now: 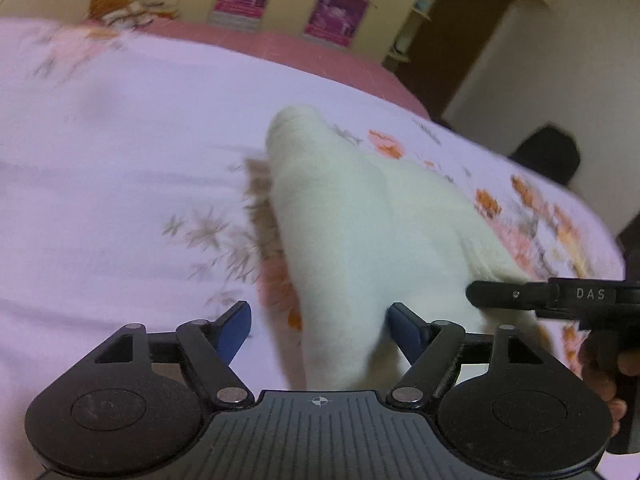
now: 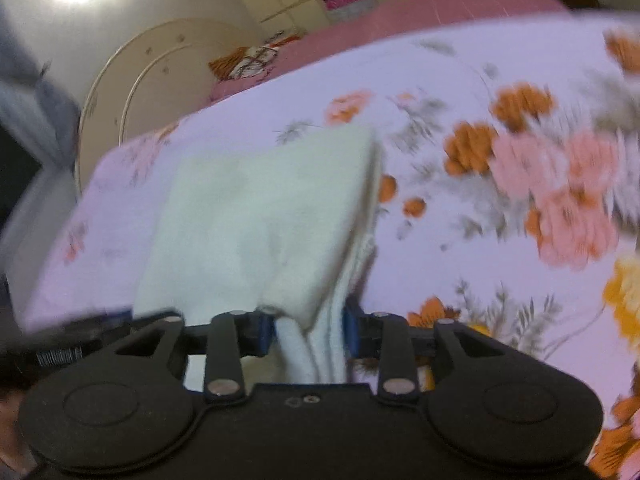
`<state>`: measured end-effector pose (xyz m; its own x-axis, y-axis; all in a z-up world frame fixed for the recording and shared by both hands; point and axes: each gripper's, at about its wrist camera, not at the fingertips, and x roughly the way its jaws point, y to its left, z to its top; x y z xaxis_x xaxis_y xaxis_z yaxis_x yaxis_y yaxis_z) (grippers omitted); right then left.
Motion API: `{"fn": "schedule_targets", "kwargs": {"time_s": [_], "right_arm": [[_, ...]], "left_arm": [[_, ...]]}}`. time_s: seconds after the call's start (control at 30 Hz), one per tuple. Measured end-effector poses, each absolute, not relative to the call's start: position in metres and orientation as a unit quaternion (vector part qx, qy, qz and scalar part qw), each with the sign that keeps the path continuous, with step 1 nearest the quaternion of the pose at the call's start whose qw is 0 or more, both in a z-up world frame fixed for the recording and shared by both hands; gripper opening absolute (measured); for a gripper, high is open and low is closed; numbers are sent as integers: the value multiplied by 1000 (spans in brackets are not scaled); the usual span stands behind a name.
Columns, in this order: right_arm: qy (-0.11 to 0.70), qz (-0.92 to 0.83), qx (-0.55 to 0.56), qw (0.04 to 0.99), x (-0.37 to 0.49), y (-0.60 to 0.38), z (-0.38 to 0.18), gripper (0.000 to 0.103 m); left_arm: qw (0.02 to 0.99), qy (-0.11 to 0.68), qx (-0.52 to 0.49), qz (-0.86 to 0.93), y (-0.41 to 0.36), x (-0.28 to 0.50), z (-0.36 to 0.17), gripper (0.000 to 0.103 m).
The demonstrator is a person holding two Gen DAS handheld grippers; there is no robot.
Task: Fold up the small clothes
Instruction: 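Open both tools and release the folded sweater onto the bedspread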
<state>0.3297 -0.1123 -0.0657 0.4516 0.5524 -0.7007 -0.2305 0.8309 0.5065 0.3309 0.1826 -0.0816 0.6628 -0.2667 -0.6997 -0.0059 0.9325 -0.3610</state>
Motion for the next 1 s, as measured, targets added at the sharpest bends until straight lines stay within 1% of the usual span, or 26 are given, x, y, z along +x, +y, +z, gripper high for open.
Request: {"fn": "schedule_targets", "kwargs": {"time_s": [0.07,0.1,0.13,0.2,0.3,0.37,0.43,0.53,0.57,0.63,0.67,0.77,0.83,0.93,0.97,1.0], "right_arm": [[471,237,181,831,330,-118,-63,37],[457,232,175,841,326,-121,-54,37],[436,229,166,855,319,-125,-43,35],[390,235,137,880,298,-134,-17,26],[367,253,95,890,279,-136,2,23],[359,260,51,895,278,-120,4,22],[365,267,36,891,284,-105,0,20],[390,248,-3,887,295,-85,-17,17],[407,230,-19,884,302,-82,-26,17],[414,218,-11,884,305,-87,-31,16],[412,213,-7,886,301,-89,-25,18],[373,231,-25,898,269,-95,0,18],[369,248,-20,896,241,-105,7,18],[397,254,-49,881,209,-103,-15,18],[413,246,-61,875,205,-100,-26,18],[436,233,-60,867,203,-99,-39,21]], "left_arm": [[899,403,-161,-56,184,324,-75,75],[904,396,-152,-47,185,318,-68,75],[912,381,-143,-41,186,309,-59,75],[925,352,-130,-51,185,292,-41,75],[934,327,-119,-81,171,285,-28,75],[934,331,-92,-103,151,290,-30,75],[930,342,-74,-115,134,299,-35,75],[916,379,-79,-106,124,316,-54,75],[916,380,-78,-103,122,314,-55,75],[920,378,-51,-95,115,305,-47,75],[923,371,-29,-95,110,296,-41,75],[931,353,-5,-98,104,264,-35,75],[930,358,-2,-90,102,248,-41,75],[913,404,7,-54,95,242,-63,75],[913,407,-2,-39,94,239,-67,75],[915,403,-17,-29,95,234,-66,75]]}}
